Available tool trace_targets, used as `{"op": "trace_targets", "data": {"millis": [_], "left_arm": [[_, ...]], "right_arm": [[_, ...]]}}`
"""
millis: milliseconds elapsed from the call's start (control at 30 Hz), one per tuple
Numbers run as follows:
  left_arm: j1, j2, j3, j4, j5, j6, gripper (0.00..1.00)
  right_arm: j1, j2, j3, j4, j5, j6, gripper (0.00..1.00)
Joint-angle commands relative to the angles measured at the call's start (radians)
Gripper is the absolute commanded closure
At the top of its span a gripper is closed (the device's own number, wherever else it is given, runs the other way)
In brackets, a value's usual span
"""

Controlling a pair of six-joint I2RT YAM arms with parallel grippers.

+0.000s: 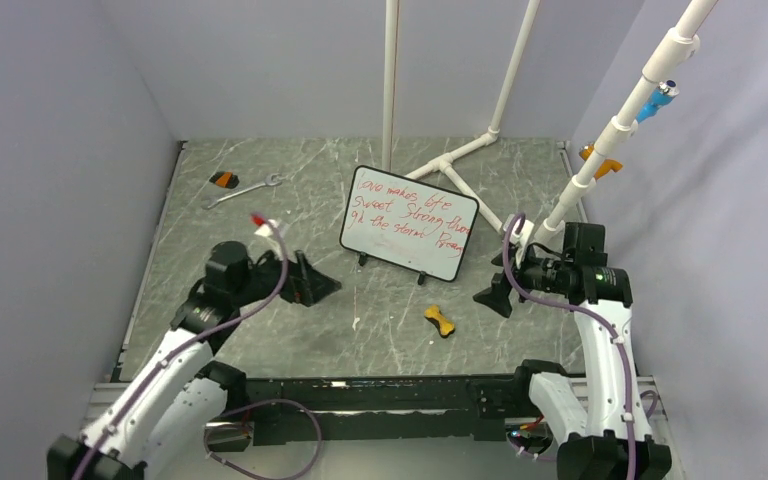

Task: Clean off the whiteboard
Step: Pick up the whiteboard eraser from the center of the board.

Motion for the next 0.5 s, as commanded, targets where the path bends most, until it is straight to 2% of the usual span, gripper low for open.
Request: {"op": "trace_targets", "data": {"millis": [0, 67, 200, 367, 467], "left_arm": [[-0.261, 0.124, 0.131, -0.002, -0.263, 0.071, 0.01], [-0.362, 0.2, 0.163, 0.014, -0.318, 0.073, 0.01], [-0.498, 0.351, 0.169, 0.156, -0.37, 0.0, 0.01], [-0.564, 0.485, 0.136, 0.353, -0.438, -0.198, 0.01], [-0.602, 0.554, 0.187, 0.289, -0.546, -0.303, 0.05]], "right_arm": [[0.006, 0.034, -0.037, -0.017, -0.115, -0.216, 0.0], [0.006, 0.069, -0.043, -0.019, -0.148, -0.244, 0.0], [0.006, 0.12, -0.066, 0.002, -0.2, -0.229, 0.0], [0.02, 0.113, -0.086, 0.088, -0.085, -0.117, 0.0], [0.074, 0.1, -0.103, 0.12, -0.012, -0.08, 0.0]]}}
